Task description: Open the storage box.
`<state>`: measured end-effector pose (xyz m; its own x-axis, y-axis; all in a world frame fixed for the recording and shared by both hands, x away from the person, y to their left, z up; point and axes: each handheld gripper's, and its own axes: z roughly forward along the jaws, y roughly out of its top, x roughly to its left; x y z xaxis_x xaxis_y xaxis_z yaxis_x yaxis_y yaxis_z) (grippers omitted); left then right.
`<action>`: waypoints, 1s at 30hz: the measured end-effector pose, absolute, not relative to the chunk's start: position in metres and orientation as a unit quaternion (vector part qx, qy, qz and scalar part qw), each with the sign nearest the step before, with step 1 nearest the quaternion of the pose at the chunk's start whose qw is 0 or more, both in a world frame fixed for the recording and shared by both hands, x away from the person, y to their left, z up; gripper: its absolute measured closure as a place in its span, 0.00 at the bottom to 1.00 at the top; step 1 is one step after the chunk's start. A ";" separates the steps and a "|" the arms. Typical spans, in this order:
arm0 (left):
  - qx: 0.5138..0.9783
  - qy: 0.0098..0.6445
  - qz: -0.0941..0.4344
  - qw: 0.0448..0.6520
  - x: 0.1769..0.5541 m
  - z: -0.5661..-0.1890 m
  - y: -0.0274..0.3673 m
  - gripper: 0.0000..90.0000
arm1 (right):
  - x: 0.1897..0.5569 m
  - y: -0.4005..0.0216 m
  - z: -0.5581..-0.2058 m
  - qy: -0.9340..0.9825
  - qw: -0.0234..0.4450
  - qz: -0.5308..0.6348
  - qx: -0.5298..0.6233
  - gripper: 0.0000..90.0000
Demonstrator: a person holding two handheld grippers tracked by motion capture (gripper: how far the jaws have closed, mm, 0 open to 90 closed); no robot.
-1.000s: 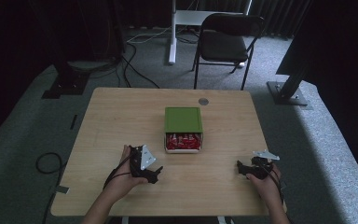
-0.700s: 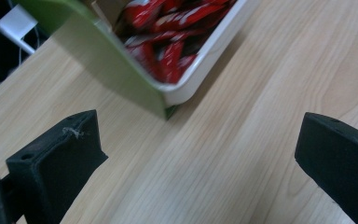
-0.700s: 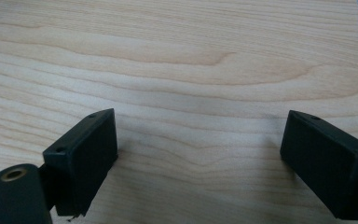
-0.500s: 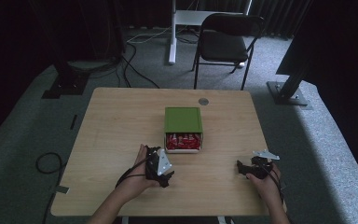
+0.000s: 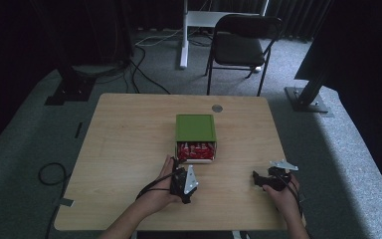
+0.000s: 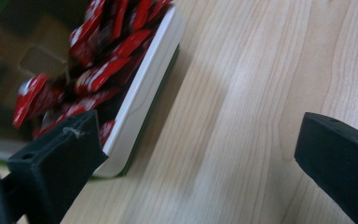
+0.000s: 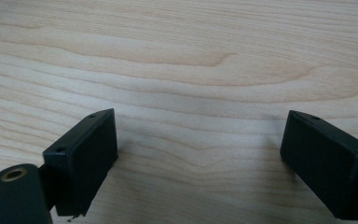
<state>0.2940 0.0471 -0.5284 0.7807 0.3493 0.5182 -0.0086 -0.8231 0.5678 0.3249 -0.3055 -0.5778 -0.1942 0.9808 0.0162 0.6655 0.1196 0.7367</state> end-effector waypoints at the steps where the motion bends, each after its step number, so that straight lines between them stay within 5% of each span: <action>1: 0.902 0.090 0.315 0.281 0.294 -0.529 0.045 0.07 | 0.325 -0.306 -0.578 0.705 0.250 0.316 0.584 0.11; 30: 0.916 0.062 0.352 0.181 0.322 -0.543 0.020 0.12 | 0.325 -0.306 -0.578 0.705 0.249 0.316 0.584 0.11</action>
